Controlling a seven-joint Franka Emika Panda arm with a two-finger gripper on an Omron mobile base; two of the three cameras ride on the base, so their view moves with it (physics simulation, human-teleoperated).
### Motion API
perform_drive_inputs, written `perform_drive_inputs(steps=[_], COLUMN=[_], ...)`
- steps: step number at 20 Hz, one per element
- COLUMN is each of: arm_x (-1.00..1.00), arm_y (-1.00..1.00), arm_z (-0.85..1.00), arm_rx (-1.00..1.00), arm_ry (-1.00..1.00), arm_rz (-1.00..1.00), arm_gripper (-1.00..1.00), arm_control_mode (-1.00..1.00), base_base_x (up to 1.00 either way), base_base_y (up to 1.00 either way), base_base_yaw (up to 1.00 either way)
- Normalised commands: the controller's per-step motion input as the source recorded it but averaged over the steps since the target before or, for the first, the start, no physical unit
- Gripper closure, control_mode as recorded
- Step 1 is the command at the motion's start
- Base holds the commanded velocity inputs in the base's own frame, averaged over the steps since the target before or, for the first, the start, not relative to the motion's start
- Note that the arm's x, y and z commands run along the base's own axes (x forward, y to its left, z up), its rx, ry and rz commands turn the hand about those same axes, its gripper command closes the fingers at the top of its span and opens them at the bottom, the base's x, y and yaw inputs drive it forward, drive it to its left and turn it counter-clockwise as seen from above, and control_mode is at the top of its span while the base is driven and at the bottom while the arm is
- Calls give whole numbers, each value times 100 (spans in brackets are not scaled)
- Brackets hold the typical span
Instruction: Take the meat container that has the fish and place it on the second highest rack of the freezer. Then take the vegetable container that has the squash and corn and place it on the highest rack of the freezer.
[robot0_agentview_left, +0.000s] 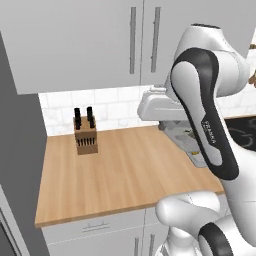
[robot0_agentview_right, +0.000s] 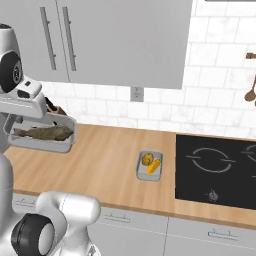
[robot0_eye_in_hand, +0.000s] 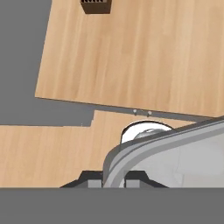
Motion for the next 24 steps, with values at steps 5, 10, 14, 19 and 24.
perform_drive_inputs(steps=[5, 10, 14, 19, 24], arm_x=[0, 0, 0, 0, 0], arm_y=[0, 0, 0, 0, 0], arm_z=[0, 0, 0, 0, 0], arm_rx=[0, 0, 0, 0, 0], arm_ry=[0, 0, 0, 0, 0], arm_rz=[0, 0, 0, 0, 0], arm_gripper=[100, 100, 100, 100, 100], arm_control_mode=[100, 100, 100, 100, 100], base_base_x=[-28, -55, -66, -20, -12], base_base_y=[-9, -17, -1, 0, 0], base_base_yaw=[0, 0, 8, 68, 99])
